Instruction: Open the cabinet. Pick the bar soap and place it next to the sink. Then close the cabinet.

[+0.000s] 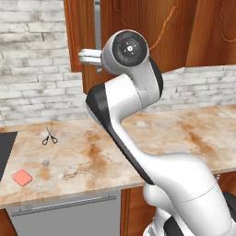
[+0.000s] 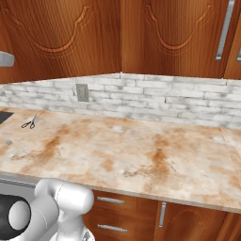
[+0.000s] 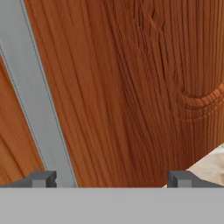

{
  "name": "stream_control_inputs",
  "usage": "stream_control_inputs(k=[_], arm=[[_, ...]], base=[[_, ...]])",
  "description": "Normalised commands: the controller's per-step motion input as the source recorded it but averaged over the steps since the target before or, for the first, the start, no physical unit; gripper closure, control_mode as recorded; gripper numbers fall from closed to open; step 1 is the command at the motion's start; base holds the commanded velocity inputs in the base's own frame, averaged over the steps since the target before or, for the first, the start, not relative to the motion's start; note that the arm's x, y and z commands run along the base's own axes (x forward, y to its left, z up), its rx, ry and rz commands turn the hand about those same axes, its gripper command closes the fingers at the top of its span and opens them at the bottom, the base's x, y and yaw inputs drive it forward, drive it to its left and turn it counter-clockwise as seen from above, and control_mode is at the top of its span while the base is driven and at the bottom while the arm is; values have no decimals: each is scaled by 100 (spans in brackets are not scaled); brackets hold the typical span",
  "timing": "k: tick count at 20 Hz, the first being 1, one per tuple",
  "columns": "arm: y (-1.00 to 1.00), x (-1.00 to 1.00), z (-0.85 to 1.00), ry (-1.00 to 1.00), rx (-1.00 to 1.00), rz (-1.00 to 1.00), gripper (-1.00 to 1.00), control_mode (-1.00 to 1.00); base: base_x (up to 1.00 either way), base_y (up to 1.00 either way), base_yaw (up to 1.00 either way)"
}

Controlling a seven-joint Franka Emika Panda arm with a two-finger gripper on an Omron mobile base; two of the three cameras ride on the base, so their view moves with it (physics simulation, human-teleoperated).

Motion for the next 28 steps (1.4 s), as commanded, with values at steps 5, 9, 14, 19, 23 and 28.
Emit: stream_control_inputs(k=[5, 9, 14, 19, 23, 28], arm=[[-4, 91, -77, -9, -1, 0, -100, -100], [0, 86, -32, -5, -4, 0, -100, -100], [0, 88, -19, -3, -5, 0, -100, -100], [0, 79, -5, 0, -5, 0, -100, -100], [0, 61, 0, 0, -7, 0, -100, -100], [0, 69, -7, 0, -9, -1, -100, -100]], base=[[0, 0, 0], [0, 0, 0], [0, 0, 0], [0, 0, 0], [0, 0, 0], [0, 0, 0]])
